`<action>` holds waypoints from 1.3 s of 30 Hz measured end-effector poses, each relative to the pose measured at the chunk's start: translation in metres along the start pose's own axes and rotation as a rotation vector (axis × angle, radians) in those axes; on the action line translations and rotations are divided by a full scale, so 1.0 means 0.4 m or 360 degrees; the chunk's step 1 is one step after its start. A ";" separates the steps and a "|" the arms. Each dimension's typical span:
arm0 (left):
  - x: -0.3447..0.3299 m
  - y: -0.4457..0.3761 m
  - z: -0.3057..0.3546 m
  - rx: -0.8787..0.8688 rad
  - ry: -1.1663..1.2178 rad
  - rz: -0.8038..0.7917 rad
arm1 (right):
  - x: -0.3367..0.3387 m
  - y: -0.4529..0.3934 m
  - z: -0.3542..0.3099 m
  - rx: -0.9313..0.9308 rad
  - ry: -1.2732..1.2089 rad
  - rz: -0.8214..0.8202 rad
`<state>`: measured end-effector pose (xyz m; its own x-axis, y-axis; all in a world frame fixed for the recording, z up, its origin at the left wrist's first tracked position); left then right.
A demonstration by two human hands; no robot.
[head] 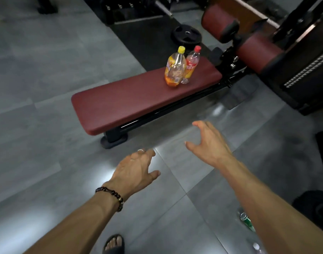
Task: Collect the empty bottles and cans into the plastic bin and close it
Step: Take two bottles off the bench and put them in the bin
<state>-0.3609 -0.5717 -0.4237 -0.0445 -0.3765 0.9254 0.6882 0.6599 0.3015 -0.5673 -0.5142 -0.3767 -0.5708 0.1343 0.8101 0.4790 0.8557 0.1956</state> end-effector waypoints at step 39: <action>0.165 -1.287 0.097 0.0883 0.0907 0.0587 | 0.141 -1.245 0.240 0.0093 -0.0687 -0.0168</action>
<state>-0.7461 -0.9111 -0.5088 0.5821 -0.2468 0.7747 0.1295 0.9688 0.2114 -0.9021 -0.8846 -0.4815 -0.8466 0.2304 0.4798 0.3718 0.9011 0.2234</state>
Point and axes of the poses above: each hand's wrist, its own y-axis away from the middle knuckle, its own x-axis out of the back of the hand, z = x × y, the point moved 1 cm from there along -y, towards the middle knuckle, and after that the axes turned 15 degrees about -y, right-handed, at the moved point
